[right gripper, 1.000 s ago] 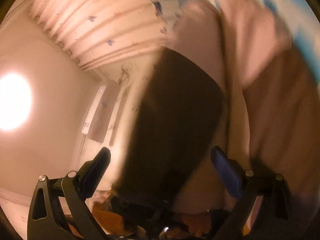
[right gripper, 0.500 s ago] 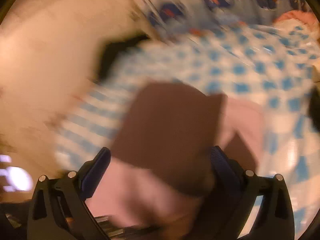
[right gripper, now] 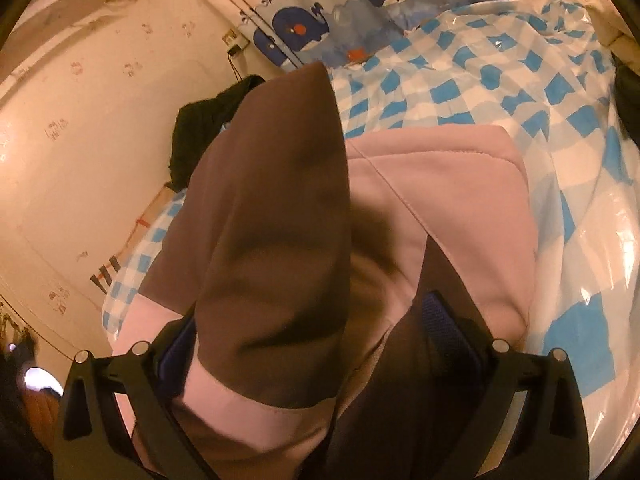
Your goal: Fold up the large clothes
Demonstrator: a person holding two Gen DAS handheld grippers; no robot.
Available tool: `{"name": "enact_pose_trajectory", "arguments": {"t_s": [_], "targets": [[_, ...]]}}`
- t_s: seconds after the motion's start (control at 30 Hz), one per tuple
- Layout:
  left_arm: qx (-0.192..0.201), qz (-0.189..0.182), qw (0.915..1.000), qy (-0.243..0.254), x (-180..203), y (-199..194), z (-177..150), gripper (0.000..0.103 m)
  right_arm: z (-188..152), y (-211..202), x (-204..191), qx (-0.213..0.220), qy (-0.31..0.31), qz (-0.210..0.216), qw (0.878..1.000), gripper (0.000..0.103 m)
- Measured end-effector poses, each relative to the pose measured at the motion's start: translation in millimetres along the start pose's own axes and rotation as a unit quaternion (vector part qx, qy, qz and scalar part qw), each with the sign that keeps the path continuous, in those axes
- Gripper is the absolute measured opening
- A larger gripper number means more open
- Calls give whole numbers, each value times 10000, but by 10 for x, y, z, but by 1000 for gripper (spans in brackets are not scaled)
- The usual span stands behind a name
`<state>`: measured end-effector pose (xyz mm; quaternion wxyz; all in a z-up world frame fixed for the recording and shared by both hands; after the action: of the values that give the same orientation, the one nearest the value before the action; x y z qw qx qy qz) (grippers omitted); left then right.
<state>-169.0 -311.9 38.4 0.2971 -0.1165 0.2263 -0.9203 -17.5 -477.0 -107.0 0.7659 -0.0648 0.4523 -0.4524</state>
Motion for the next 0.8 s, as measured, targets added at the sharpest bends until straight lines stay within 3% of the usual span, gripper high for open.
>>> {"name": "enact_pose_trajectory", "arguments": {"t_s": [0.07,0.13,0.17,0.3,0.37,0.4,0.43,0.5,0.57,0.63,0.7,0.8], "targets": [[-175,-285,9994,-67,-69,320,-10,70,-3,-42,19,-3,22,-27,10000,96],[-713,-617,9954,-193,-63,712,-238,70,-28,-106,77,-84,75,-51,9999,96],[-1180,-842,9889,-319,-43,977,-478,70,-33,-140,137,-172,81,-147,9997,96],[-1152,-741,9906,-24,31,1137,-629,76,6,-277,184,-511,34,-509,9974,96],[-1170,-641,9910,135,65,1157,-641,83,235,-492,137,-114,-131,-1105,9937,96],[-1188,-616,9908,194,66,1164,-646,84,335,-588,79,85,-106,-1108,9938,96],[-1198,-620,9906,208,63,1167,-662,84,470,-704,-58,328,-59,-853,9958,96],[-1177,-605,9910,202,61,1139,-656,85,590,-722,-257,440,-212,-703,9963,96],[-1162,-527,9914,281,87,1149,-630,85,583,-507,-241,224,-413,-1171,9920,96],[-1135,-413,9918,408,121,1160,-638,85,452,-159,100,-106,-465,-1953,9796,96],[-1133,-373,9921,389,84,1193,-613,85,250,128,384,-221,76,-1536,9879,97],[-1209,-363,9909,462,115,1242,-644,85,137,190,546,51,364,-1164,9925,97]]}}
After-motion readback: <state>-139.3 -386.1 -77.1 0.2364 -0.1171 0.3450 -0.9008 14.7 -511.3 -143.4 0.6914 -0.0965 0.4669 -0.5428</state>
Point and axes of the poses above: each gripper's, at about its wrist camera, not at the fingertips, and y roughly the way its jaws point, x to its right, z to its top, the point moved 10 cm from there along y, roughly the way its jaws point, and after that the axes turned 5 degrees about y, right-handed, at the moved point
